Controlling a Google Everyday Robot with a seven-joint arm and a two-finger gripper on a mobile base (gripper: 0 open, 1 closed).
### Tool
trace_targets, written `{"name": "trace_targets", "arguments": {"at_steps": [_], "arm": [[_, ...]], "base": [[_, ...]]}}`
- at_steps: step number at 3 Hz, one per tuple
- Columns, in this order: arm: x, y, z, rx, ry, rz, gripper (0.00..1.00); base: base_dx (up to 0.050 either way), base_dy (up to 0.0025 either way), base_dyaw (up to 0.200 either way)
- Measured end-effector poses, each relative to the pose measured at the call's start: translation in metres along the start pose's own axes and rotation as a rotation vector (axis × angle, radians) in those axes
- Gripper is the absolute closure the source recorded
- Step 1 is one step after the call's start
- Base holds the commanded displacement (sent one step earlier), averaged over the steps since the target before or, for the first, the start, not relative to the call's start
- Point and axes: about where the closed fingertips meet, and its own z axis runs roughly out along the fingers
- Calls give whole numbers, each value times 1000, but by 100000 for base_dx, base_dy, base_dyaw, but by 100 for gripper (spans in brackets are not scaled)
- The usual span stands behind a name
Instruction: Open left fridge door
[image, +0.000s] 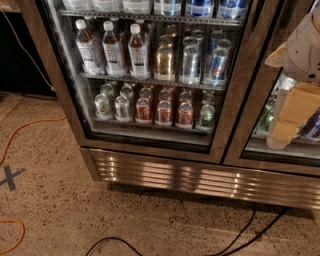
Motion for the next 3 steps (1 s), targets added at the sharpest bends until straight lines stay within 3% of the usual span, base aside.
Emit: {"name": "trace_targets", "arguments": {"at_steps": [1, 3], "arm": [[-16, 2, 10, -30, -100, -11, 0], [-75, 10, 34, -152, -492, -53, 0]], "base": [[0, 0, 0], [0, 0, 0]]}}
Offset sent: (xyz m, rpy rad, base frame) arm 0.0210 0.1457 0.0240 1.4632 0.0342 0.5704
